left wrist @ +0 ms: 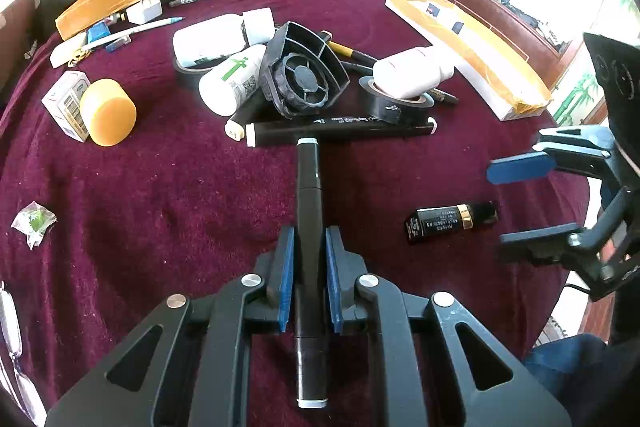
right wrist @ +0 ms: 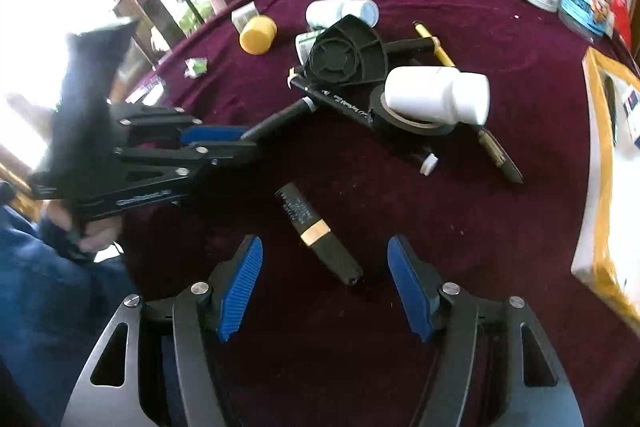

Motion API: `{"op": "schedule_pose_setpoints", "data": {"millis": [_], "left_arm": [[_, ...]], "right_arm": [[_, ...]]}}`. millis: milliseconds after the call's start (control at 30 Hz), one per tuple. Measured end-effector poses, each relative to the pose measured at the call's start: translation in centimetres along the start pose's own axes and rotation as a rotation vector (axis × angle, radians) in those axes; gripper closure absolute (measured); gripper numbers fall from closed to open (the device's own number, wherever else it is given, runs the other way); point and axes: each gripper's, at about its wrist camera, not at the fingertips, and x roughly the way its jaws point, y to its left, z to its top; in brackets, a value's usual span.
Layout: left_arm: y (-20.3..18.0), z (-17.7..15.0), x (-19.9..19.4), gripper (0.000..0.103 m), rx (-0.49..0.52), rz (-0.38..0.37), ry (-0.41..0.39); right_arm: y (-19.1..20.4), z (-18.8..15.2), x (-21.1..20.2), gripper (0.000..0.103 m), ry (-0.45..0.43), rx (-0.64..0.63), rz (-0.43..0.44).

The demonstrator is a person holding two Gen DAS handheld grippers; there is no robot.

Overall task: Organize rigid objects
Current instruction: 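Grasp a second black marker with the left gripper while the right grasps a black-gold tube, then carry marker and tube to the tray and release both beside the box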

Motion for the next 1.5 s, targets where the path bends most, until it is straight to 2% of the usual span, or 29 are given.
{"op": "schedule_pose_setpoints", "data": {"millis": [67,100,133,167,333,500,667,1000,1300,1500], "left_arm": [[-0.2,-0.1,0.0,0.090,0.004,0.009,0.000],[-0.4,-0.1,-0.1,0.090,0.009,0.016,0.002],[-0.5,-0.2,-0.1,0.090,0.012,0.021,0.003],[-0.5,-0.2,-0.1,0.090,0.013,0.026,0.005],[-1.3,-0.1,0.1,0.089,0.043,0.061,0.010],[-2.1,-0.3,0.1,0.091,0.065,0.116,-0.013],[-2.7,0.4,-1.0,0.091,0.061,0.065,-0.055],[-5.0,2.3,-1.3,0.091,0.078,0.016,-0.074],[-8.4,4.7,-1.9,0.091,0.125,-0.015,-0.095],[-11.2,6.8,-2.8,0.091,0.160,-0.048,-0.121]], "right_arm": [[0.5,0.3,1.2,0.056,0.020,-0.027,-0.036],[0.7,0.4,1.9,0.072,0.042,-0.040,-0.047],[1.2,0.4,1.9,0.083,0.021,-0.065,-0.081],[1.5,0.4,2.0,0.087,0.026,-0.076,-0.091],[1.3,-0.1,1.4,0.087,-0.017,-0.039,-0.115],[-0.9,-0.9,-0.3,0.087,-0.147,0.107,-0.068],[-2.5,-1.3,-2.0,0.087,-0.264,0.210,-0.019],[-4.7,-2.4,-2.9,0.087,-0.330,0.328,0.043],[-7.9,-4.2,-5.9,0.087,-0.419,0.421,0.055],[-10.3,-5.1,-8.9,0.087,-0.483,0.470,0.031]]}}
